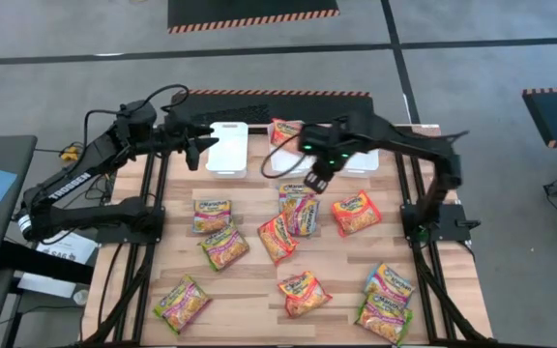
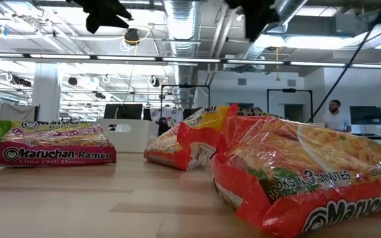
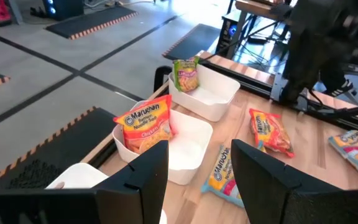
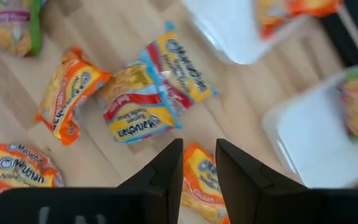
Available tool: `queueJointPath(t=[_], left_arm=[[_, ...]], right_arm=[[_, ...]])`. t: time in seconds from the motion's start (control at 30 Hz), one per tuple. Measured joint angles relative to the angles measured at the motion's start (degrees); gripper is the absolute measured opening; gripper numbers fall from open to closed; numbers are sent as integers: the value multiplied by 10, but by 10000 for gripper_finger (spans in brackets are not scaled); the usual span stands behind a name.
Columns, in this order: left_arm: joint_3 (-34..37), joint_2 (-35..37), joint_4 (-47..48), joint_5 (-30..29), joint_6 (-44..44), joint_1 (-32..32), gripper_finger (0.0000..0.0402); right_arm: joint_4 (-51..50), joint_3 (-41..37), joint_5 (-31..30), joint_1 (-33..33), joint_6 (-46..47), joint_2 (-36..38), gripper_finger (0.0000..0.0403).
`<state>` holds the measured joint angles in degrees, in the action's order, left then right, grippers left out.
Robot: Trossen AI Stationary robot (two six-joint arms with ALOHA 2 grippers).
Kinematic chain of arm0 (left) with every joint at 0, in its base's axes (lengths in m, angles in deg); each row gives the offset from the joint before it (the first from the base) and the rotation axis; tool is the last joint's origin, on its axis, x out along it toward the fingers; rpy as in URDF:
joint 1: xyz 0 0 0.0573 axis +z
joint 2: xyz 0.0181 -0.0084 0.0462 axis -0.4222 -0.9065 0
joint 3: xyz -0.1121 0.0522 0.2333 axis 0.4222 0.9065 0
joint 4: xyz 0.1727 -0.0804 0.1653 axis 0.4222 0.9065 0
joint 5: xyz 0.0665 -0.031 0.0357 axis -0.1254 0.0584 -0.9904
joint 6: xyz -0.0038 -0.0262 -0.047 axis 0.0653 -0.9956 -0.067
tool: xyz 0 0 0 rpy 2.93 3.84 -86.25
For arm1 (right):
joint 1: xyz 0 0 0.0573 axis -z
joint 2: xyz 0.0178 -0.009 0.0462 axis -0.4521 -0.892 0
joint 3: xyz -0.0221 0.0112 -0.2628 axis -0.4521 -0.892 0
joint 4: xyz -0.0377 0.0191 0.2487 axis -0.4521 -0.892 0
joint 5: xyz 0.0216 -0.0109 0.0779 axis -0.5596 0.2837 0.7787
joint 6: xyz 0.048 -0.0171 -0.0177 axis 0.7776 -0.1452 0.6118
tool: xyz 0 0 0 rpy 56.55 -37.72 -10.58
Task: Sort Maruchan noodles
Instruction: Put the blue noodle pack into the left white bin
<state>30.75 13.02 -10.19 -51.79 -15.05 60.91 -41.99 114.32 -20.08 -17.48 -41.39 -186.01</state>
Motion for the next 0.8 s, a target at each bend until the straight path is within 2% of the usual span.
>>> queueJointPath(t=[0.17, 0.37, 0.6, 0.8], left_arm=[[0, 0, 1, 0, 1, 0, 162], [0, 0, 1, 0, 4, 0, 162], [0, 0, 1, -1, 1, 0, 162], [0, 0, 0, -5, 0, 0, 162]], right_arm=[[34, -96, -45, -12, 66, 101, 120], [137, -262, -50, -12, 121, 230, 120], [290, -454, -30, -10, 148, 350, 120], [391, -571, 9, 2, 152, 419, 121]])
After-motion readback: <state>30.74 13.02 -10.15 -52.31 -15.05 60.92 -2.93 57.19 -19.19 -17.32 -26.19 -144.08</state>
